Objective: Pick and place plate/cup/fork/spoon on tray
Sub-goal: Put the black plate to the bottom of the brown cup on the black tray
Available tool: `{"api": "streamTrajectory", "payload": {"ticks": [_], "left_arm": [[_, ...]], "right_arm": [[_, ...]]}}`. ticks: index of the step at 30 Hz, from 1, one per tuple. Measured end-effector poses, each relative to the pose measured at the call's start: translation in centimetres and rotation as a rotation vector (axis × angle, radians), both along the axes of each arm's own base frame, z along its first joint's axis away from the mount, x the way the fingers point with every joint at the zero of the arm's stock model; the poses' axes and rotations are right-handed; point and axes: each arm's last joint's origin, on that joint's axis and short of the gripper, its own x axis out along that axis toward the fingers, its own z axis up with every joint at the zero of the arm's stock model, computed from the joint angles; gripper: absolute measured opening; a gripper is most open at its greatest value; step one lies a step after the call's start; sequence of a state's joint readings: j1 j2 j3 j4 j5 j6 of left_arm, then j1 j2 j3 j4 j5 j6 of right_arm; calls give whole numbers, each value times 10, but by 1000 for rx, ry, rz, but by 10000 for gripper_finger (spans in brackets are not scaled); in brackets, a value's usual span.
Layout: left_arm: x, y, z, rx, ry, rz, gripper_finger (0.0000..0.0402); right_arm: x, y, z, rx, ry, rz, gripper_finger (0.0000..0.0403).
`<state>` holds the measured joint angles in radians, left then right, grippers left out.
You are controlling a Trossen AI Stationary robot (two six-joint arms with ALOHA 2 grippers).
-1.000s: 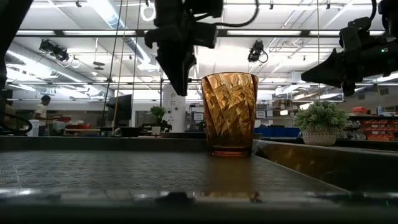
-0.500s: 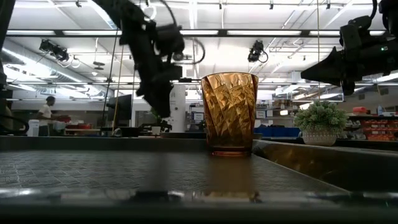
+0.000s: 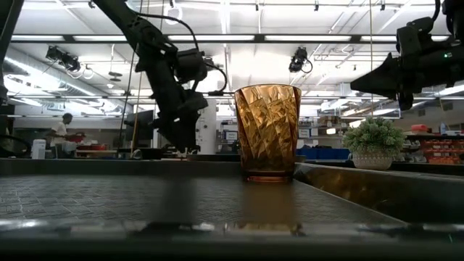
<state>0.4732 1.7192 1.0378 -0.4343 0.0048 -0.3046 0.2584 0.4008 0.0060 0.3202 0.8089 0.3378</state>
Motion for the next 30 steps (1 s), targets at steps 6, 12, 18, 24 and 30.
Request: {"api": "streamTrajectory", "payload": {"ticks": [6, 12, 18, 24, 30], "left_arm": [[7, 1, -15, -16, 10, 12, 201], [10, 3, -19, -5, 0, 20, 158], [11, 6, -17, 81, -1, 55, 101], [12, 11, -17, 139, 5, 66, 41], [11, 16, -24, 87, 3, 47, 7]], "right_arm": [[0, 0, 0, 0, 0, 0, 28], [0, 0, 0, 0, -1, 0, 28], [0, 0, 0, 0, -1, 0, 28], [0, 0, 0, 0, 0, 0, 28], [0, 0, 0, 0, 0, 0, 28]]}}
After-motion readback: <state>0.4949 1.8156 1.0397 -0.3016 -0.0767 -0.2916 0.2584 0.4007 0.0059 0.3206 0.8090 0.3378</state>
